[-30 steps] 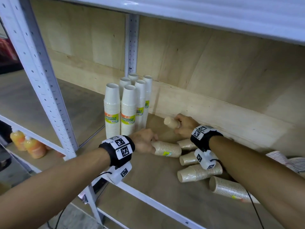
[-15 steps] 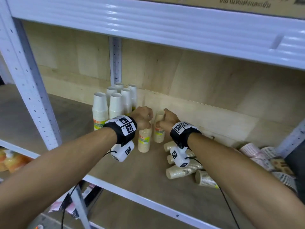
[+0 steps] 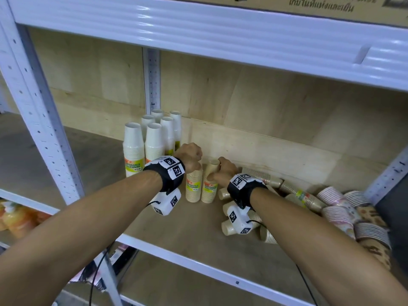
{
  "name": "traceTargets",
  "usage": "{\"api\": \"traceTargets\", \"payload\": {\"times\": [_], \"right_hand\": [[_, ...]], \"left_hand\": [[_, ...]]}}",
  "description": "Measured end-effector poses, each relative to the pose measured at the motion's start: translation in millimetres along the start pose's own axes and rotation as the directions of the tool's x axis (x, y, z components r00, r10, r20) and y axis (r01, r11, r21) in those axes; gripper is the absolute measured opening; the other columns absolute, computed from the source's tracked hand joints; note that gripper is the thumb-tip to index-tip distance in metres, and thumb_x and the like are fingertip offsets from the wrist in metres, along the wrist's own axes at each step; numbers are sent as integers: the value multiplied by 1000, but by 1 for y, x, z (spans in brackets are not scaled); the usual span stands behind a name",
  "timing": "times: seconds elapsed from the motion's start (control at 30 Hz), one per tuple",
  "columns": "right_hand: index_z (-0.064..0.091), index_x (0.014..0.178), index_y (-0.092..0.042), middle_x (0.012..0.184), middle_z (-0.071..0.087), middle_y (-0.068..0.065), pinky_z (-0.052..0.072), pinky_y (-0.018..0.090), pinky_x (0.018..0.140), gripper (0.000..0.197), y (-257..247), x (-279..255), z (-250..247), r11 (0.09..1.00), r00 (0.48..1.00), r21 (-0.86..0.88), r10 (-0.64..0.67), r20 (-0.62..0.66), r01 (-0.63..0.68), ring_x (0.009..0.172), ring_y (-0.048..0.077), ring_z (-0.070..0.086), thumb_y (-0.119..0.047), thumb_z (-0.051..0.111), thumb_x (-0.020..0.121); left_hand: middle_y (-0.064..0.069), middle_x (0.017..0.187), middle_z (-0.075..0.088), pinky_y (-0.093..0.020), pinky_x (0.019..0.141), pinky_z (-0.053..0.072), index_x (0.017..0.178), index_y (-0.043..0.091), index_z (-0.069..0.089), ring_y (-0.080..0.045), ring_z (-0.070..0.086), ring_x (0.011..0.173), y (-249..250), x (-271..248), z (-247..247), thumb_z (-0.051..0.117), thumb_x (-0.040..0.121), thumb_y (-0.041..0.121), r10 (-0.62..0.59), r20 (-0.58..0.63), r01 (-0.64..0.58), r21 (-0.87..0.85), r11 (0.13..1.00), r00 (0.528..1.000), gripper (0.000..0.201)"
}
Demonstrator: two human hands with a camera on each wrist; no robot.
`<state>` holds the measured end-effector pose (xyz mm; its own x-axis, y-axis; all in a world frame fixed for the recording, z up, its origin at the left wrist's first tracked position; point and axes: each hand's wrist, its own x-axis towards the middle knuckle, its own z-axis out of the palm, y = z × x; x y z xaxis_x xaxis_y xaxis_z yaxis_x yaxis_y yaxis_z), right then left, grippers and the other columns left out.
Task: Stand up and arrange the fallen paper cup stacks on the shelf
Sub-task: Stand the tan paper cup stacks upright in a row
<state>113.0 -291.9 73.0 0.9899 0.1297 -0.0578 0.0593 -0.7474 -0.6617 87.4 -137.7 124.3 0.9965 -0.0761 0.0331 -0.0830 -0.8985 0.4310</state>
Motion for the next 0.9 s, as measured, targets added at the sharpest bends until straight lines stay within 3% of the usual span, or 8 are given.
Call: {"api": "traceTargets", "payload": {"times": [0.13,0.27,0.37,0.47,0.67,0.9], "right_hand": [[53,113,-21,98,61,0,39,23,57,45,-2,1,-11,999,999,1,-37,-1,37,87,20,58,-22,75,74],[55,128,-24,114,61,3,45,26,77,55,-8,3,-22,994,994,5,-106,3,106,95,20,58,-21,73,76],[60,129,-27,126,59,4,42,25,84,53,-10,4,-26,989,989,-23,-149,4,149,109,21,58,-18,71,78],[65,123,-24,125,61,5,41,23,83,44,-11,4,-27,982,984,-69,-176,-1,175,112,21,59,-19,70,79],[68,117,-22,116,64,5,45,26,82,39,-15,9,-32,978,985,-116,-170,36,173,107,22,60,-23,73,78],[69,112,-19,101,61,1,42,24,73,37,-19,23,-46,978,986,-131,-166,-11,163,95,19,60,-22,76,76]], "left_hand": [[-6,127,61,-36,93,51,123,8,64,-25,58,113,0,0,4,68,88,23,21,19,-22,34,999,1000,39],[-8,125,62,-41,94,52,122,7,64,-26,59,112,1,1,4,65,88,23,36,27,-38,71,997,999,37],[-7,128,61,-37,94,51,124,9,64,-25,58,113,-1,3,5,65,89,22,42,11,-43,69,997,999,37],[-6,134,57,-29,92,46,131,12,60,-24,55,119,-4,3,7,66,90,24,45,-23,-44,34,998,999,43],[-6,131,60,-27,87,47,128,11,62,-23,57,115,-2,11,7,68,89,25,27,-6,-27,-1,1000,1000,42],[-4,128,65,-21,85,44,133,13,58,-20,59,117,5,28,9,65,89,13,40,-93,-46,-70,996,995,44]]}}
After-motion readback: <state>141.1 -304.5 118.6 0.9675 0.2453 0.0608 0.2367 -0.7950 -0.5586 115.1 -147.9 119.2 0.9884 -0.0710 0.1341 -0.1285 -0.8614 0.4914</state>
